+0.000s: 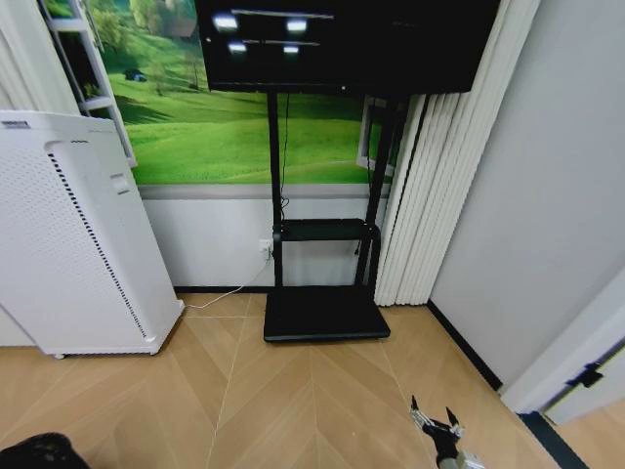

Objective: Pick up the trash bin and place the garbage on the floor into it.

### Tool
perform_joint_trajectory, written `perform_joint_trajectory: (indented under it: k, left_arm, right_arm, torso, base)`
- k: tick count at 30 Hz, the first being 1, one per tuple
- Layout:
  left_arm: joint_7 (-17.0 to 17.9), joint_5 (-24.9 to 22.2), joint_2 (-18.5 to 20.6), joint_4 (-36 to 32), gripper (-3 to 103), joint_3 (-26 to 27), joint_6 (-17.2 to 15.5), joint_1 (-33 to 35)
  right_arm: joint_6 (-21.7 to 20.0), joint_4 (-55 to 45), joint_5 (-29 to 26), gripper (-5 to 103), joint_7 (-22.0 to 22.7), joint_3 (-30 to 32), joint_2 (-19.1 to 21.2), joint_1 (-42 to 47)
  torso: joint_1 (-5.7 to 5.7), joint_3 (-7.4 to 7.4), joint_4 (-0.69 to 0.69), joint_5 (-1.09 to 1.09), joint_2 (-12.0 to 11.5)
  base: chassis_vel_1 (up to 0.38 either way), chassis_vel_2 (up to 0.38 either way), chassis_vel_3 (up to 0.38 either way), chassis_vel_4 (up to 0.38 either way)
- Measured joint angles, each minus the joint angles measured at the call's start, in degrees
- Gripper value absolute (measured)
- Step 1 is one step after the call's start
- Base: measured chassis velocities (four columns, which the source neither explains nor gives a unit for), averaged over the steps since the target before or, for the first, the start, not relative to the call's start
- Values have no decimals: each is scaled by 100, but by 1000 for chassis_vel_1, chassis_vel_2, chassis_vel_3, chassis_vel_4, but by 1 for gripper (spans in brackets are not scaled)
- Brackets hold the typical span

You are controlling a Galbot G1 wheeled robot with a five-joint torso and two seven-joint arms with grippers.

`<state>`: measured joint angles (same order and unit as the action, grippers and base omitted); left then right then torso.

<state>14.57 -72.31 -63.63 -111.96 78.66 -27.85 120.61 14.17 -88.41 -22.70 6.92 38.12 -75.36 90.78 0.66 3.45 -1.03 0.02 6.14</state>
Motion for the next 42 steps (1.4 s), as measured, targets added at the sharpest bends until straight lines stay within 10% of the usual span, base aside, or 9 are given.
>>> perform_joint_trajectory:
  k: [3,8,15,29,34,42]
  left_arm:
    - [-410,604,-172,-624,100,66,79,174]
    - [-1696,2401,-307,-1374,100,-13,1364,122]
    - [-2339,4051,-209,-1399,100,-733,2470,-483]
    - [-1897,4575,-365,-1453,100,-2622,2778,-1406]
    - [-1540,4743,-420,-1707,100,-3499,2780,-1708]
    - [-1490,4950,-427,-1759,100,-3902,3040,-1685]
  right_arm:
    - [3,-41,45,100,-31,79,-17,65]
    - [112,-555,365,100,-135,344,-120,423]
    - [385,-1465,876,100,-486,866,-341,989]
    - [230,-3246,1223,100,-442,1060,-850,1895]
    - [-51,-3977,1687,100,-103,383,-1510,2032]
    - [-88,-3901,2006,100,-207,-220,-1424,2060]
  torso:
    - [0,0,1,0,0]
    - [0,0,0,1,0]
    - [0,0,-1,-3,1]
    - [0,0,1,-6,1]
    - [-1,0,0,-3,1]
    - [-1,0,-1,-2,0]
  base:
    - [0,0,0,0]
    - [0,0,0,0]
    - [0,0,0,0]
    - [0,0,0,0]
    - [0,0,0,0]
    - [0,0,0,0]
